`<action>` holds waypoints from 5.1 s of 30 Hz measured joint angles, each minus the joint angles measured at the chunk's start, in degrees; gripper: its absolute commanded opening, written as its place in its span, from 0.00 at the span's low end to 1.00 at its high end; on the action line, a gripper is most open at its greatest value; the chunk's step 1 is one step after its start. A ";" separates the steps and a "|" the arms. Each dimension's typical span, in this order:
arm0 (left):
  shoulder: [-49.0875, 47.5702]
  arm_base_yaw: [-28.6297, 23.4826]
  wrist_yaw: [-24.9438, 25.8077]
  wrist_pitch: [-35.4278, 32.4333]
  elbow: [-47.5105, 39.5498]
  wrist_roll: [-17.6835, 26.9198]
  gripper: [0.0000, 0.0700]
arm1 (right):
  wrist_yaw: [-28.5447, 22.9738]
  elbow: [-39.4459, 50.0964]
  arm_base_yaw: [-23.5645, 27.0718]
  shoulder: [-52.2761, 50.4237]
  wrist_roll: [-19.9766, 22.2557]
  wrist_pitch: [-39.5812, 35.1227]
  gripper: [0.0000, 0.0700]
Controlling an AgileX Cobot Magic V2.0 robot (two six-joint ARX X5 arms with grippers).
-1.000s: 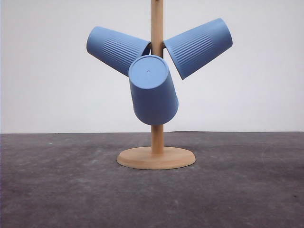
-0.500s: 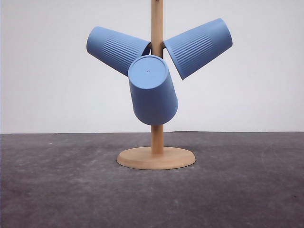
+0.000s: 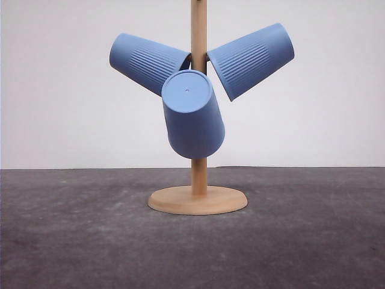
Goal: Place three cups
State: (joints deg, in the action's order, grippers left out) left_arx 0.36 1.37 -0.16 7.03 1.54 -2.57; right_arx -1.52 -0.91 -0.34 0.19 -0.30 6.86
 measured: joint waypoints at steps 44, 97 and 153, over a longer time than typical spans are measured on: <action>0.00 0.00 0.00 0.00 0.00 0.00 0.00 | 0.00 0.00 0.00 0.00 0.00 -0.23 0.04; 0.00 0.00 0.02 0.00 0.00 0.00 0.00 | 0.00 0.00 0.00 0.00 -0.02 -0.23 0.04; 0.00 0.00 0.00 0.00 0.00 0.00 0.00 | 0.00 0.00 0.00 0.00 -0.02 -0.23 0.04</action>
State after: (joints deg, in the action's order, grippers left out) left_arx 0.36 1.37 -0.16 7.03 1.54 -2.57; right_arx -1.52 -0.91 -0.34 0.19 -0.32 6.63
